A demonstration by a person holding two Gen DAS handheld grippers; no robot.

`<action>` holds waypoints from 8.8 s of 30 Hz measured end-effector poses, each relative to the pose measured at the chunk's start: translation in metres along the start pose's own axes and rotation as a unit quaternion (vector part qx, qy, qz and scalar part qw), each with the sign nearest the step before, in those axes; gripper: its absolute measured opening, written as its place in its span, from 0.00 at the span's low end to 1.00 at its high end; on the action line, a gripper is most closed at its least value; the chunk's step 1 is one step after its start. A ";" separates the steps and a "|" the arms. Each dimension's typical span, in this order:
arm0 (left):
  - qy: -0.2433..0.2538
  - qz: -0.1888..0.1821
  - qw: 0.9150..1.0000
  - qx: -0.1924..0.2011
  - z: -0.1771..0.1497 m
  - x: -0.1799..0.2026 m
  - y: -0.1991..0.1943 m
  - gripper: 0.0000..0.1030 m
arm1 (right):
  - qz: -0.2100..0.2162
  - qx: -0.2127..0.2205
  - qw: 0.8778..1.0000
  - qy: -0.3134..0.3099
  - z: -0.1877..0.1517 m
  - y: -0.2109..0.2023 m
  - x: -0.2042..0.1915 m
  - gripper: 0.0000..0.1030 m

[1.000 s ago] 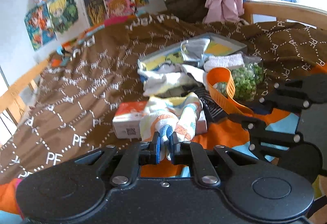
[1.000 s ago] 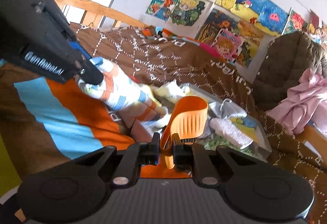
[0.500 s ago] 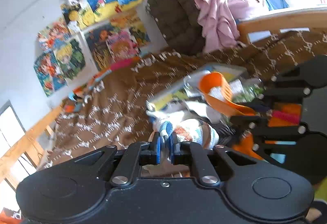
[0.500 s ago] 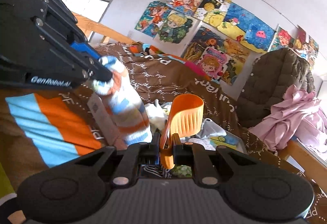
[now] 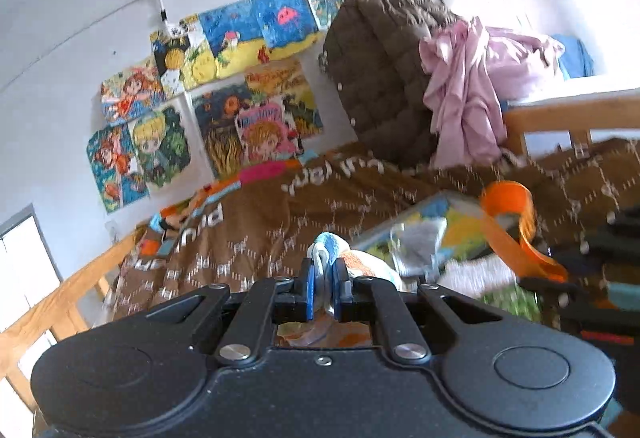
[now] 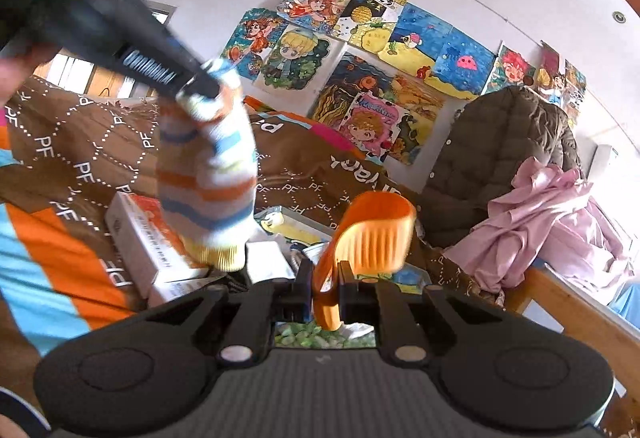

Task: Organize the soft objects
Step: 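Lift and carry the towel with the left tool while the right tool carries the orange item to the tray, then open the left tool over the tray while the right tool releases the orange item into it, then move both tools back over the remaining pile beside the tray, then grasp the black-white striped sock with the left tool while the right tool grasps the white fuzzy sock, then lift the striped sock with the left tool while the right tool lifts the white fuzzy sock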

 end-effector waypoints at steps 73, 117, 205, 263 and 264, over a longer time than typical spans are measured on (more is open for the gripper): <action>-0.130 -0.077 0.978 -0.143 -0.042 0.062 0.263 0.73 | -0.005 -0.086 0.988 0.130 -0.093 0.182 0.118 0.71; -0.245 0.041 0.963 -0.101 -0.054 -0.051 0.006 0.99 | 0.038 -0.014 0.983 0.177 0.012 0.013 0.062 1.00; -0.057 -0.123 0.963 -0.232 -0.131 0.063 0.125 0.93 | 0.059 -0.035 0.987 0.145 -0.078 0.078 0.052 0.84; -0.069 -0.100 0.964 -0.236 -0.144 0.078 0.112 0.05 | 0.128 -0.055 0.988 0.071 -0.059 0.082 0.029 0.47; -0.069 -0.104 0.963 -0.239 -0.144 0.079 0.112 0.10 | 0.128 -0.048 0.988 0.072 -0.057 0.082 0.031 0.50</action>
Point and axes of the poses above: each gripper's, at about its wrist camera, not at the fingertips, and y roughly the way its jaws point, x to its right, z to its top, the point moved 8 cm from there along y, roughly the way its jaws point, and after that the axes turned 13 degrees about -y, right-handed, at the moved point
